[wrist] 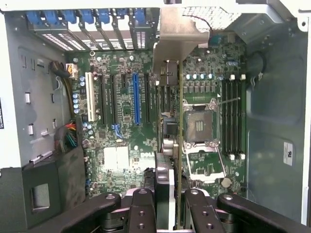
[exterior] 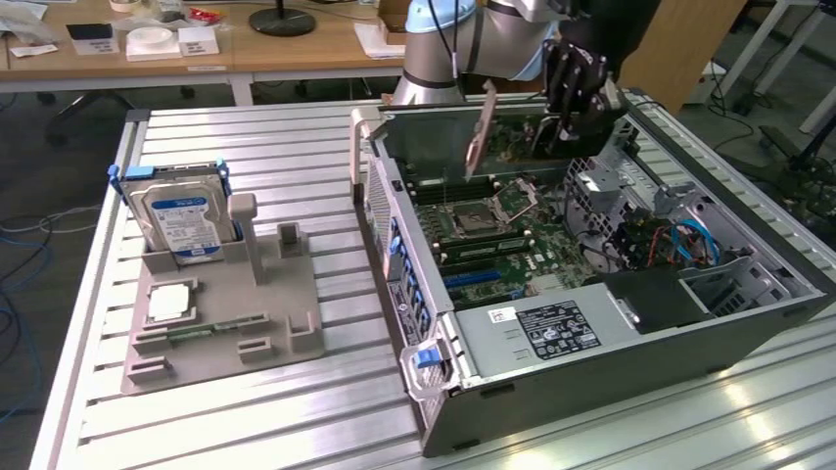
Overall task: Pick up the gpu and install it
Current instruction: 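Insert the gpu into the slot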
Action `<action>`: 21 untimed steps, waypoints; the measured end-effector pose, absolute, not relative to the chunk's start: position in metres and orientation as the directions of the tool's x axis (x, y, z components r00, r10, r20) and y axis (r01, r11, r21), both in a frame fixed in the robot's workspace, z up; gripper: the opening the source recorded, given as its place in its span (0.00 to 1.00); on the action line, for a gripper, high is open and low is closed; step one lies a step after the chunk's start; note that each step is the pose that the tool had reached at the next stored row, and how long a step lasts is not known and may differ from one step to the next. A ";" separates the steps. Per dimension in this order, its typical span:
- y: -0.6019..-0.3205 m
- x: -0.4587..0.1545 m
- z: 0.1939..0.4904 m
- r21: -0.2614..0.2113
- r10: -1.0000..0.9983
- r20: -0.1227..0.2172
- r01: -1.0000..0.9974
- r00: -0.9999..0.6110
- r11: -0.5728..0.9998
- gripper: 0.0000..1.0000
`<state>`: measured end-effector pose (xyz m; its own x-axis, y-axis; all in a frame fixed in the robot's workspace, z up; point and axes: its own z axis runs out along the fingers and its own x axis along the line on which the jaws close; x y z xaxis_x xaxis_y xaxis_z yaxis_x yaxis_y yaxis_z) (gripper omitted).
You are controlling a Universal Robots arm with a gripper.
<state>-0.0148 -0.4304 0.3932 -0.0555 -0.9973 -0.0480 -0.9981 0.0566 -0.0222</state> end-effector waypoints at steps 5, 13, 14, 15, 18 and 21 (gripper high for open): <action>-0.432 -0.019 0.392 -0.022 -0.998 -0.048 -0.999 -0.033 0.034 0.28; -0.432 -0.027 0.391 -0.037 -0.998 -0.048 -0.999 -0.028 0.030 0.28; -0.432 -0.029 0.390 -0.037 -0.998 -0.048 -0.999 -0.031 0.033 0.28; -0.432 -0.030 0.389 -0.037 -0.998 -0.048 -0.999 -0.034 0.036 0.28; -0.432 -0.031 0.384 -0.037 -0.998 -0.048 -0.999 -0.036 0.038 0.28; -0.432 -0.031 0.379 -0.035 -0.998 -0.048 -0.999 -0.037 0.038 0.28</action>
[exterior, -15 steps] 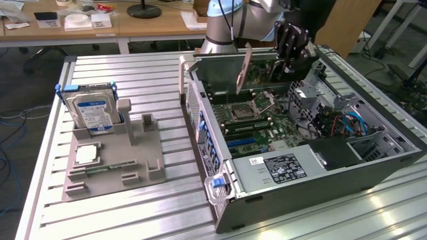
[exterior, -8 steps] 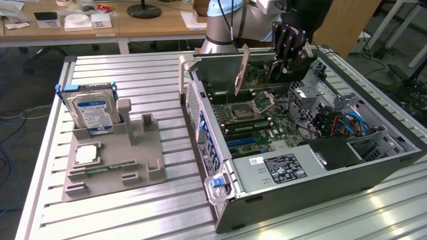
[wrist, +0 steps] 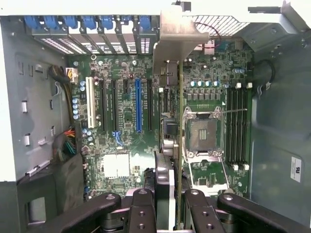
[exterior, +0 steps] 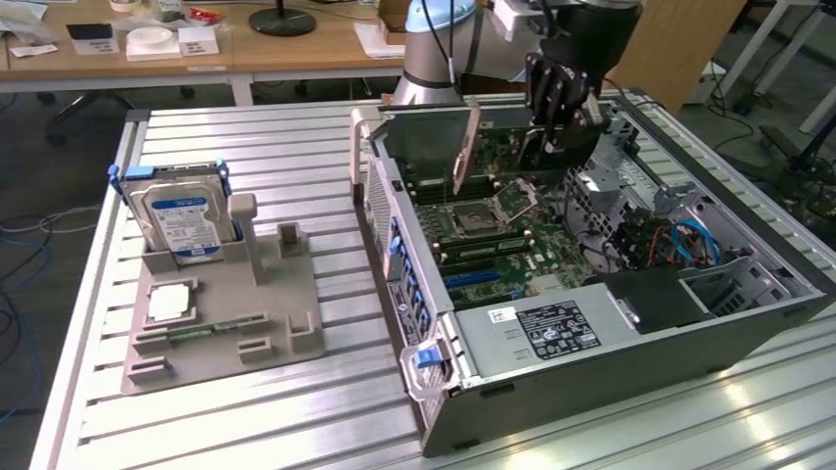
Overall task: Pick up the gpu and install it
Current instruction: 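Insert the gpu into the slot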
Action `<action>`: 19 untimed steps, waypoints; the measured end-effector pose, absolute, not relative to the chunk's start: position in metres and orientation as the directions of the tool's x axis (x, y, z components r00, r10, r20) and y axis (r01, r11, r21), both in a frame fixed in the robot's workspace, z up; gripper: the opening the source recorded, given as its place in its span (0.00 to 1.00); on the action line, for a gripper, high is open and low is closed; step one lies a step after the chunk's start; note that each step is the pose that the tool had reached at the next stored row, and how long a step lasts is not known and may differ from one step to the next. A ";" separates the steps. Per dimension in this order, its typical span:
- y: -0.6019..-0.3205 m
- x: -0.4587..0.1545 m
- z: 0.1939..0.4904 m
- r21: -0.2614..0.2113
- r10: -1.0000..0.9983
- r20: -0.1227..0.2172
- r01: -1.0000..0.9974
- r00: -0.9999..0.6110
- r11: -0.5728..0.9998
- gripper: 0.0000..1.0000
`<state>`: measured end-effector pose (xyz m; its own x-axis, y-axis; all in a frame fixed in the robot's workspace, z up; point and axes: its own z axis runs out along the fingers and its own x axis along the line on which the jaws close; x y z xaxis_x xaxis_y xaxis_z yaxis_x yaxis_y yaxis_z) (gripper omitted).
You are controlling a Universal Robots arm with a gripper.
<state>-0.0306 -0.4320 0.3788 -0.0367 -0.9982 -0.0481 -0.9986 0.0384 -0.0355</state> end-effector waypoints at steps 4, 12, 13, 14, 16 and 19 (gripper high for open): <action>-0.432 -0.031 0.375 -0.034 -0.998 -0.048 -0.999 -0.037 0.038 0.28; -0.432 -0.031 0.362 -0.033 -0.998 -0.048 -0.999 -0.037 0.038 0.28; -0.432 -0.031 0.360 -0.033 -0.998 -0.048 -0.999 -0.037 0.038 0.28; -0.432 -0.031 0.359 -0.032 -0.998 -0.048 -0.999 -0.037 0.038 0.28; -0.432 -0.031 0.355 -0.030 -0.998 -0.048 -0.999 -0.037 0.038 0.28; -0.432 -0.031 0.350 -0.025 -0.998 -0.048 -0.999 -0.037 0.038 0.28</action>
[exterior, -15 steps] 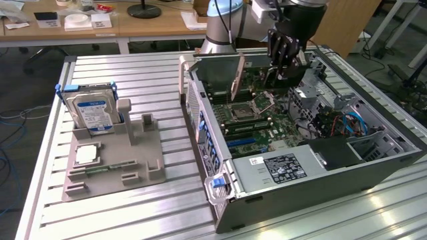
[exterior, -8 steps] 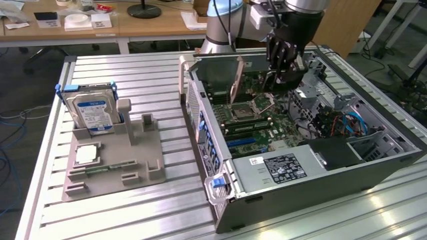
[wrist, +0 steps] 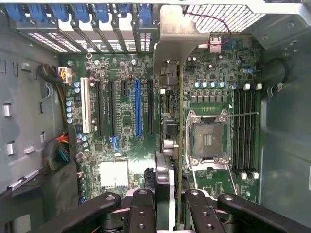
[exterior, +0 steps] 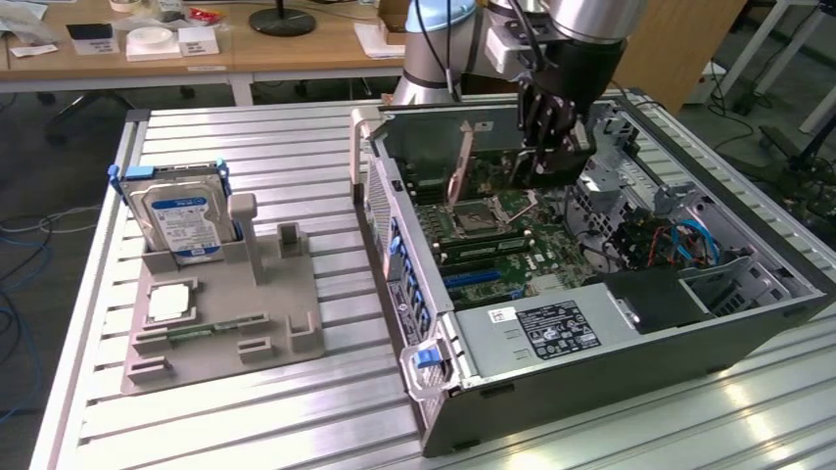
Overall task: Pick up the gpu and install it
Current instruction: 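Insert the gpu into the slot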
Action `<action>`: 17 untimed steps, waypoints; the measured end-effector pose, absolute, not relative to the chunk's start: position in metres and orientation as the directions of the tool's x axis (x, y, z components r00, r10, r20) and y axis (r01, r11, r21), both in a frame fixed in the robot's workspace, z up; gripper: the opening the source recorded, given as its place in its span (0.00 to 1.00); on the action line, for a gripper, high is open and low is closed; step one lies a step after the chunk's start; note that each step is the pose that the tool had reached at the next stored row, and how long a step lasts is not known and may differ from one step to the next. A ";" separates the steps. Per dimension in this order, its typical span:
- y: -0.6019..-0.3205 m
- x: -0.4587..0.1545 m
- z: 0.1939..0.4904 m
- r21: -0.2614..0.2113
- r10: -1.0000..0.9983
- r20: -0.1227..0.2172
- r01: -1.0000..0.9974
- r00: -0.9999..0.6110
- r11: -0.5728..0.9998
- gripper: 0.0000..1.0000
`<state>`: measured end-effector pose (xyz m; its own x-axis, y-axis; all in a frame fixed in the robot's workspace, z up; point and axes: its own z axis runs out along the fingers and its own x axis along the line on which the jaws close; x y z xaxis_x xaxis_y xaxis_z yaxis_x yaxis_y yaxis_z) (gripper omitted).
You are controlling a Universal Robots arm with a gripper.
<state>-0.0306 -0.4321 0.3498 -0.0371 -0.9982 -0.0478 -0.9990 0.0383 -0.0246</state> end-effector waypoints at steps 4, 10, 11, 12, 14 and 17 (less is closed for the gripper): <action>-0.432 -0.031 0.346 -0.024 -0.998 -0.048 -0.999 -0.037 0.038 0.28; -0.434 -0.032 0.344 -0.021 -0.998 -0.048 -0.999 -0.037 0.038 0.28; -0.435 -0.032 0.344 -0.021 -0.998 -0.047 -0.999 -0.037 0.038 0.28; -0.437 -0.032 0.344 -0.021 -0.998 -0.047 -0.999 -0.037 0.038 0.28; -0.438 -0.032 0.342 -0.021 -0.998 -0.047 -0.999 -0.037 0.038 0.28; -0.438 -0.036 0.339 -0.020 -0.998 -0.046 -0.999 -0.037 0.038 0.28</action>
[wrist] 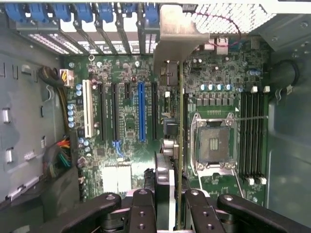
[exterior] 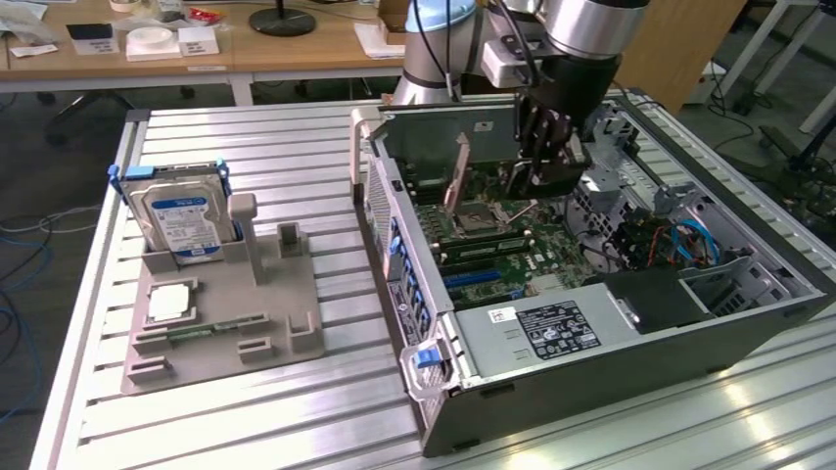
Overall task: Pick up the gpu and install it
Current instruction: 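Insert the gpu into the slot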
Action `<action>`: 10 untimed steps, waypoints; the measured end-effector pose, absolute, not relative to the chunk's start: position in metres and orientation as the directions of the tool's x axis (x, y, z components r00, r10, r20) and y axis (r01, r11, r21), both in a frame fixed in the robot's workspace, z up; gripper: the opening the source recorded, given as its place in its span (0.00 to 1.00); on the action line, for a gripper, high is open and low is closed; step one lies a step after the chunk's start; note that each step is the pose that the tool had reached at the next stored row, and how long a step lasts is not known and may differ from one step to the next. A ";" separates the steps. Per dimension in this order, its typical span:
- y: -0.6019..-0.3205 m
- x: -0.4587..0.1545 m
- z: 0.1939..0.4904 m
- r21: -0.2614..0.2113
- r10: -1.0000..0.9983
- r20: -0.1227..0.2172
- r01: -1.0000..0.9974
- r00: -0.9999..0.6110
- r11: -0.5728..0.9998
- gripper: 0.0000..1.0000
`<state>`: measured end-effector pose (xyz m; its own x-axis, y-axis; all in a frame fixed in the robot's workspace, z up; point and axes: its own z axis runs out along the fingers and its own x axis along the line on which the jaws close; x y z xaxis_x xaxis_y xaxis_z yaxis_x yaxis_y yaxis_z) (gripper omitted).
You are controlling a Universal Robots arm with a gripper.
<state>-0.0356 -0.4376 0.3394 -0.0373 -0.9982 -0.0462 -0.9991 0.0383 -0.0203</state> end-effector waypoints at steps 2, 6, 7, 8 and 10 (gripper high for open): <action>-0.438 -0.039 0.337 -0.020 -0.998 -0.046 -0.999 -0.037 0.038 0.28; -0.446 -0.040 0.333 -0.017 -0.998 -0.046 -0.999 -0.037 0.038 0.28; -0.448 -0.040 0.332 -0.017 -0.998 -0.046 -0.999 -0.037 0.038 0.28; -0.450 -0.040 0.331 -0.016 -0.998 -0.046 -0.999 -0.037 0.038 0.28; -0.451 -0.042 0.327 -0.016 -0.998 -0.047 -0.999 -0.034 0.035 0.28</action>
<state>-0.0416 -0.4511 0.3272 -0.0342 -0.9983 -0.0466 -0.9993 0.0349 -0.0160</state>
